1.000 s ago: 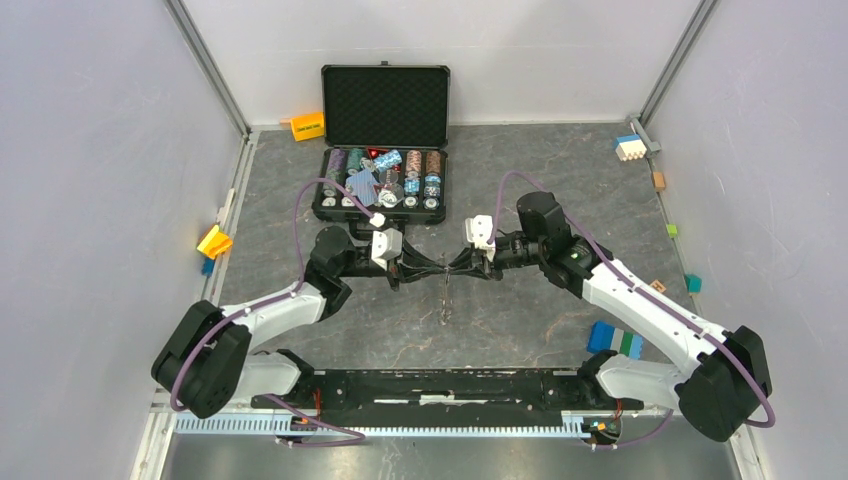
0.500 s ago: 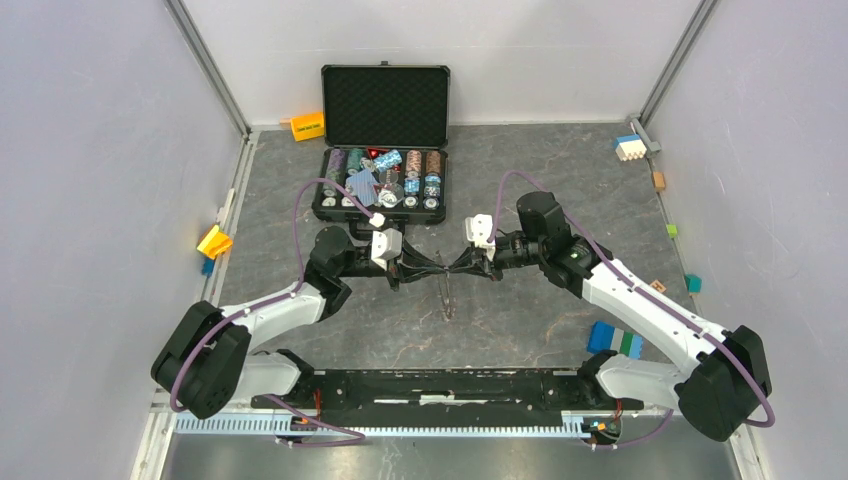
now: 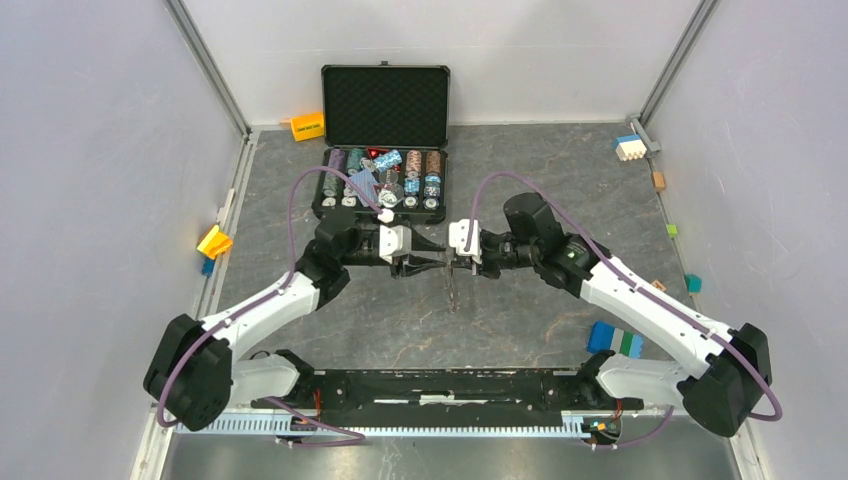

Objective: Put the keys on the keyring

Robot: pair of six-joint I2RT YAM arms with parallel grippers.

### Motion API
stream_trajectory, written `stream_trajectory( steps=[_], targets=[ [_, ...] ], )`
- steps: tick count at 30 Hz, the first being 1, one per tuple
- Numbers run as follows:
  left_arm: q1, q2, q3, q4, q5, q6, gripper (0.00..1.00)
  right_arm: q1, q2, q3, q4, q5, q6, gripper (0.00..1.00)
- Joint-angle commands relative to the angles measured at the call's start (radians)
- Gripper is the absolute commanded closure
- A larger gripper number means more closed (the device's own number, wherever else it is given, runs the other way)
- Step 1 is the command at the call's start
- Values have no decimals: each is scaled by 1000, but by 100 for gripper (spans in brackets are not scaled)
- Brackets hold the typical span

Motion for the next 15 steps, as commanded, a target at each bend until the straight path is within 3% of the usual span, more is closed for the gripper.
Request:
stream_trajectory(
  steps=[1,7,15],
  targets=[
    [2,-35,106,-276,-30,210,58,26,18,107,-65,127,-45,100],
    [-3,-32,125,-329,-53,243,53,42,36,138,-74,164,-33,100],
    [-24,-14,122,-314,-60,243,55,58,50,139,-61,159,-12,100]
  ],
)
